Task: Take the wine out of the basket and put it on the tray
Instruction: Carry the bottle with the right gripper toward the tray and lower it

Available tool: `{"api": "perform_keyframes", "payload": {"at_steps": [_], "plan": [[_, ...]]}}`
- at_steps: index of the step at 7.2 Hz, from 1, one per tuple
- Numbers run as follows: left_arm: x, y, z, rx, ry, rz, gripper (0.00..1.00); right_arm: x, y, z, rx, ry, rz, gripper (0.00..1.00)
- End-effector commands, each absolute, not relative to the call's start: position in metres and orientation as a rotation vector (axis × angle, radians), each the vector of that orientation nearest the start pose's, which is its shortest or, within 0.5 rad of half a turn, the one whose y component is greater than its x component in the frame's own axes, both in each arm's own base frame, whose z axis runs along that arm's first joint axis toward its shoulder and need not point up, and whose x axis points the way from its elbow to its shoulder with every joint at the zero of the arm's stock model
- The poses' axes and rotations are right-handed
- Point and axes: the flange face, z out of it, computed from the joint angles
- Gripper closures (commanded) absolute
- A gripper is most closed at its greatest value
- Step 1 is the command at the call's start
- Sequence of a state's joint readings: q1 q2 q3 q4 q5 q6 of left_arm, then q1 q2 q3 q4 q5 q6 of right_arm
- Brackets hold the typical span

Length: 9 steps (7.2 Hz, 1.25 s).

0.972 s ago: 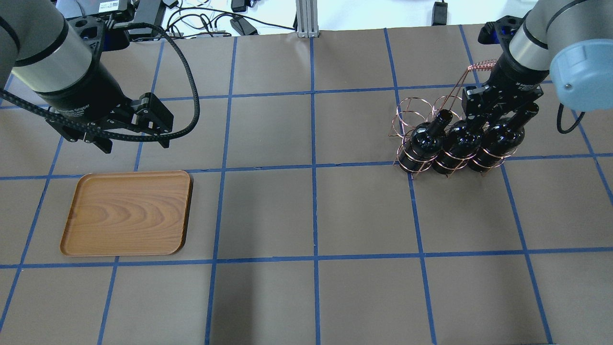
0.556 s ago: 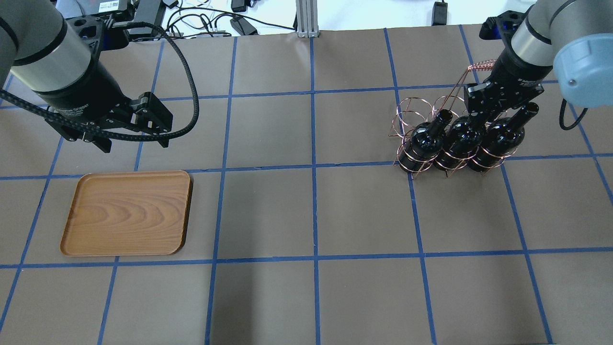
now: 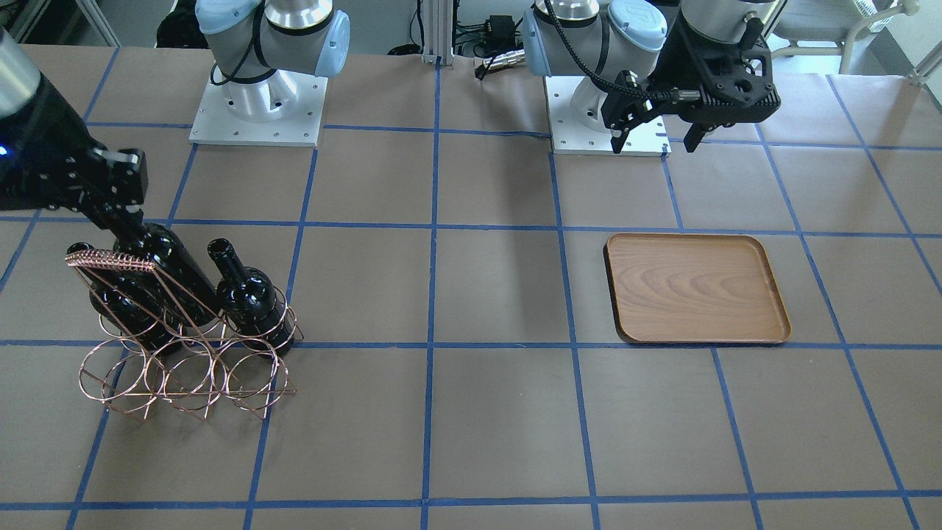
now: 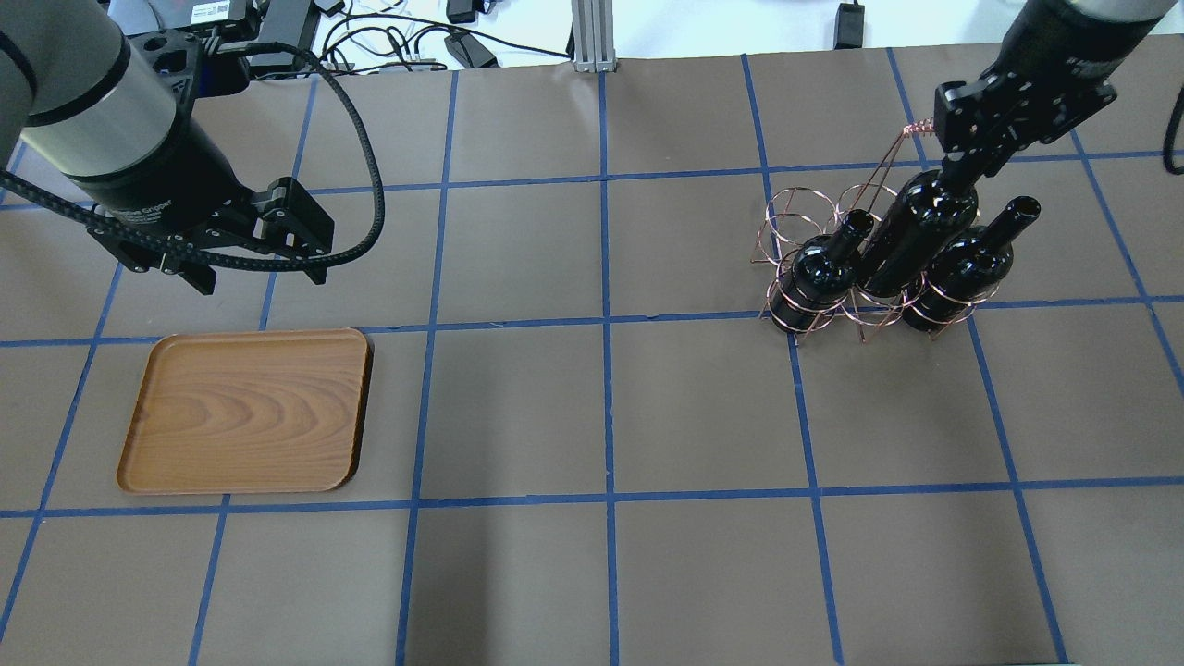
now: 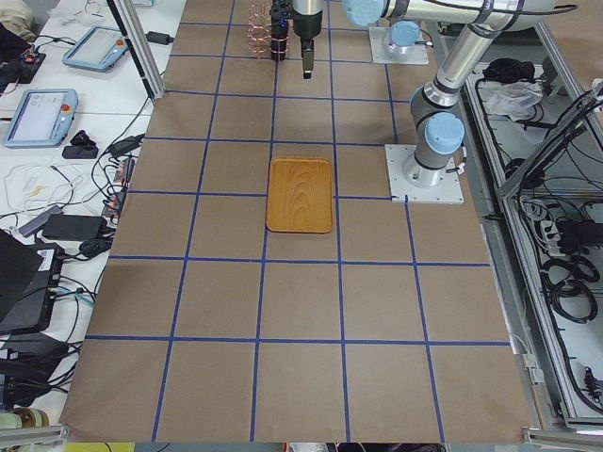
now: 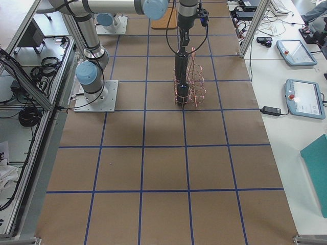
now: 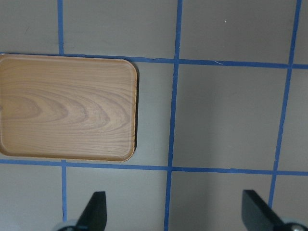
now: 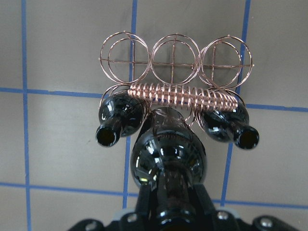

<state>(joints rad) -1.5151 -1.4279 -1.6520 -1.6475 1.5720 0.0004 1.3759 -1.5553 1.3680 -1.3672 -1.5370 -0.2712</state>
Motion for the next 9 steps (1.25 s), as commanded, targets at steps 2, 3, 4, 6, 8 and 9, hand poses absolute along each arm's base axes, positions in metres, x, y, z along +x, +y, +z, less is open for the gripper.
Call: {"api": "perform_keyframes", "payload": {"at_steps": [2, 3, 4, 6, 8, 9], "plan": [[-0.109, -0.436, 0.506, -0.082, 3.139, 0.024, 0.00, 0.104, -0.460, 0.595, -0.111, 3.112, 0.075, 0.80], [-0.104, -0.437, 0.506, -0.096, 3.139, 0.024, 0.00, 0.138, -0.455, 0.584, -0.071, 3.112, 0.073, 0.80], [-0.101, -0.437, 0.508, -0.106, 3.139, 0.019, 0.00, 0.173, -0.452, 0.568, -0.034, 3.108, 0.014, 0.80], [-0.099, -0.438, 0.508, -0.113, 3.138, 0.017, 0.00, 0.260, -0.442, 0.531, 0.023, 3.104, -0.040, 0.79], [-0.095, -0.439, 0.511, -0.125, 3.133, 0.005, 0.00, 0.344, -0.436, 0.485, 0.152, 3.111, -0.013, 0.79], [-0.085, -0.441, 0.512, -0.155, 3.119, 0.002, 0.00, 0.374, -0.437, 0.463, 0.187, 3.104, -0.015, 0.79]]}}
